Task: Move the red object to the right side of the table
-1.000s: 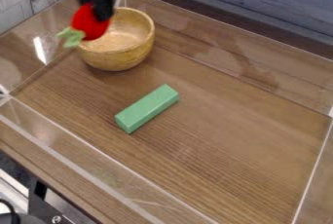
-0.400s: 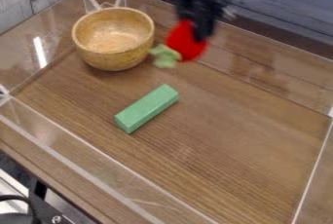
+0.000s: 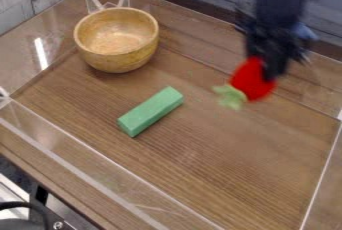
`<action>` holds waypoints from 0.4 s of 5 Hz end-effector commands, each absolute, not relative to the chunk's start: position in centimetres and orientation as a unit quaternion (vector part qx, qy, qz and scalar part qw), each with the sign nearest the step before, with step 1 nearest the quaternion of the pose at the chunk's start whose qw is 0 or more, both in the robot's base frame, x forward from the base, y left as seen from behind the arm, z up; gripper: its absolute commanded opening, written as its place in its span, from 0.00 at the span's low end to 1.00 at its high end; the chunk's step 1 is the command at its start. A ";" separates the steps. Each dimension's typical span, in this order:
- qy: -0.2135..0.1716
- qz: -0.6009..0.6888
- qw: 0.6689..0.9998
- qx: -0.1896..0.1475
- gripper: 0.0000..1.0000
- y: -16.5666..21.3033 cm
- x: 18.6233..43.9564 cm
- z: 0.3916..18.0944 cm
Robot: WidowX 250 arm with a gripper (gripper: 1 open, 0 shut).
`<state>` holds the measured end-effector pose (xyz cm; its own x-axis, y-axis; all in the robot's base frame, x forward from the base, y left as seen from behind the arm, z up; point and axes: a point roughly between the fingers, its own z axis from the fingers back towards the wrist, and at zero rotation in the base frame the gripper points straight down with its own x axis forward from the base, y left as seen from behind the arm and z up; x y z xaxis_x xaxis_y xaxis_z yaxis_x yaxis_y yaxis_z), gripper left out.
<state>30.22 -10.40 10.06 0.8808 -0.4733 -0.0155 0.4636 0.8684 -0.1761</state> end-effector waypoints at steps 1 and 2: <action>0.015 -0.264 0.960 -0.087 0.00 -13.0 29.6 9.9; 0.022 -0.216 0.973 -0.084 0.00 -10.0 29.5 9.5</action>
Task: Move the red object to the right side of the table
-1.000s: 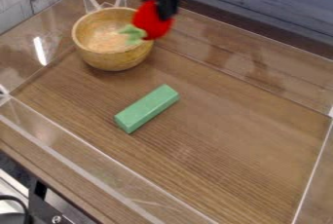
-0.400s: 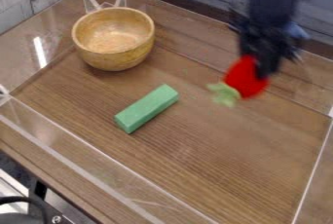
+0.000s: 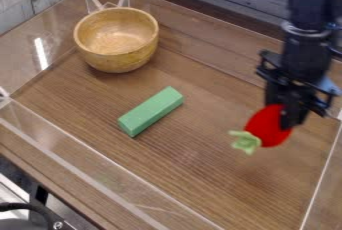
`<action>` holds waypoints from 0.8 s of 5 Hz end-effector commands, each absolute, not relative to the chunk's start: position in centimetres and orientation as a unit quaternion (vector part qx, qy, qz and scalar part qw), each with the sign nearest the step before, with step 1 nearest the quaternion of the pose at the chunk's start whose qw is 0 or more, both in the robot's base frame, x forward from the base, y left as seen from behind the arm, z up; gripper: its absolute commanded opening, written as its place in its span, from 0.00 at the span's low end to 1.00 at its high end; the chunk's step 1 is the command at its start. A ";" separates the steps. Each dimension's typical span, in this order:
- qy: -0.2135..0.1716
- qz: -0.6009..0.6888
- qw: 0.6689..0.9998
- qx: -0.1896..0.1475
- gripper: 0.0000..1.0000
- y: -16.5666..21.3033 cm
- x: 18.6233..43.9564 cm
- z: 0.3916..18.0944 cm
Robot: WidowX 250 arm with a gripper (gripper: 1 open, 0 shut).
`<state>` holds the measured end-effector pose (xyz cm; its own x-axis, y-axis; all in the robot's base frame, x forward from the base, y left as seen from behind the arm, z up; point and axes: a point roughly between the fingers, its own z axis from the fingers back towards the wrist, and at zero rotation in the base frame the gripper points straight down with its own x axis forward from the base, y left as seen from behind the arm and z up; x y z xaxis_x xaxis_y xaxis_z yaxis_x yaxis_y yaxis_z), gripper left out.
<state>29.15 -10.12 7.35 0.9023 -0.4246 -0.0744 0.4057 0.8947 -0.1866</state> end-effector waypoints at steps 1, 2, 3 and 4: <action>0.027 -0.191 0.978 -0.081 0.00 -7.5 29.3 8.5; 0.033 -0.189 0.978 -0.081 0.00 -6.8 28.8 7.3; 0.040 -0.193 0.977 -0.083 0.00 -6.8 28.6 6.2; 0.044 -0.196 0.976 -0.086 0.00 -6.9 28.4 5.5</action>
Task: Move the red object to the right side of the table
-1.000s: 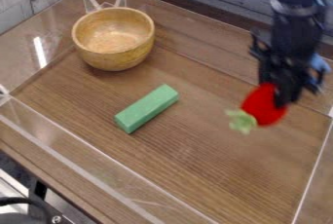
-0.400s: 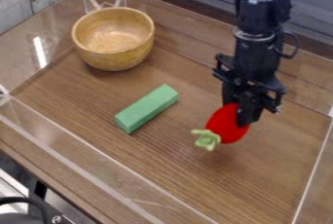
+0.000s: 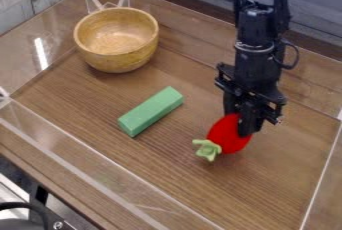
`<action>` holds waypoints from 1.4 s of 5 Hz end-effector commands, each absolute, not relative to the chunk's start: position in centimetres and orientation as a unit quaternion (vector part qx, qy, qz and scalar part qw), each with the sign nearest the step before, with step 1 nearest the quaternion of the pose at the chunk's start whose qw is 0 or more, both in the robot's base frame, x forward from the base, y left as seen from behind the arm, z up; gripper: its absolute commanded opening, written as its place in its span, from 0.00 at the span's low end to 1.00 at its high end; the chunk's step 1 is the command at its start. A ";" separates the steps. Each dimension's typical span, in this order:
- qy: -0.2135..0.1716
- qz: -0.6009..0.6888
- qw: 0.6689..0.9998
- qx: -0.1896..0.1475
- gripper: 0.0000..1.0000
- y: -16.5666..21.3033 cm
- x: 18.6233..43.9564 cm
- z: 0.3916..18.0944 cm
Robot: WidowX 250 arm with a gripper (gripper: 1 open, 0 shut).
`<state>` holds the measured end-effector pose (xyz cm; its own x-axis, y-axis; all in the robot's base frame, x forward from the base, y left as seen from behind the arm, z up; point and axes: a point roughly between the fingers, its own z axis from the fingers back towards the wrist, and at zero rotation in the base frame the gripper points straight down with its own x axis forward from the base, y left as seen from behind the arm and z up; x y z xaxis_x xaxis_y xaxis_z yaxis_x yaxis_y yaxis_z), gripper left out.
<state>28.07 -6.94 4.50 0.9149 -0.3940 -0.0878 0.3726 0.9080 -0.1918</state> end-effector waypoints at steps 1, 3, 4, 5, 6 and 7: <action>0.045 -0.196 0.976 -0.087 0.00 -6.8 28.4 5.4; 0.046 -0.195 0.975 -0.091 0.00 -6.7 28.3 5.2; 0.046 -0.195 0.975 -0.093 0.00 -6.6 28.3 5.2; 0.046 -0.194 0.975 -0.095 0.00 -6.6 28.3 5.1; 0.046 -0.194 0.975 -0.097 0.00 -6.5 28.2 5.0; 0.046 -0.193 0.975 -0.099 0.00 -6.5 28.2 4.9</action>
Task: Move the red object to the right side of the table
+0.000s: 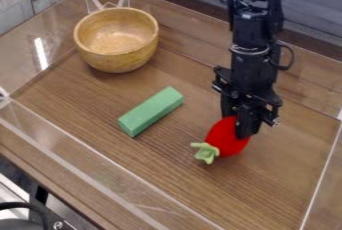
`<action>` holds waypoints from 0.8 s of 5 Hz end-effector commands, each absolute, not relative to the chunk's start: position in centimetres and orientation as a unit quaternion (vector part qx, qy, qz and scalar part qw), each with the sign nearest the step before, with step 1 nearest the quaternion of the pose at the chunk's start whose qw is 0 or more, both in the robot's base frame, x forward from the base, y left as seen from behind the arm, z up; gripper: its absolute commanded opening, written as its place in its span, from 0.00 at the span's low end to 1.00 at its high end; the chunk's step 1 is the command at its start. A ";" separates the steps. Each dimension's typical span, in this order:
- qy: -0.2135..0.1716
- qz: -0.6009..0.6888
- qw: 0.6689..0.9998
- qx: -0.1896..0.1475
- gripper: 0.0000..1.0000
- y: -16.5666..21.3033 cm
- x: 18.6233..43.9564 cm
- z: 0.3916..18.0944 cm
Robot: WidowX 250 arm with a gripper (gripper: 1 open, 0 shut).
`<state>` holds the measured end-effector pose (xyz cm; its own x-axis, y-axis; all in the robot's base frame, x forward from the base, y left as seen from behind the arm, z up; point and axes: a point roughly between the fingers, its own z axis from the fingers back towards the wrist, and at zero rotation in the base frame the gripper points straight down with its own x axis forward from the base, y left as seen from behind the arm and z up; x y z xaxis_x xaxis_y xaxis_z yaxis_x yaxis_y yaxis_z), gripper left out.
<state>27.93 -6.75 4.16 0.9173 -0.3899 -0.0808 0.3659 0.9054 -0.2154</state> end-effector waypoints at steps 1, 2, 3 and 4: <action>0.047 -0.192 0.975 -0.101 0.00 -6.5 28.2 4.8; 0.046 -0.191 0.975 -0.103 0.00 -6.5 28.2 4.7; 0.047 -0.189 0.975 -0.105 0.00 -6.4 28.3 4.6; 0.047 -0.188 0.975 -0.106 0.00 -6.4 28.3 4.5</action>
<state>27.87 -6.67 3.73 0.9188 -0.3861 -0.0821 0.3592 0.9040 -0.2320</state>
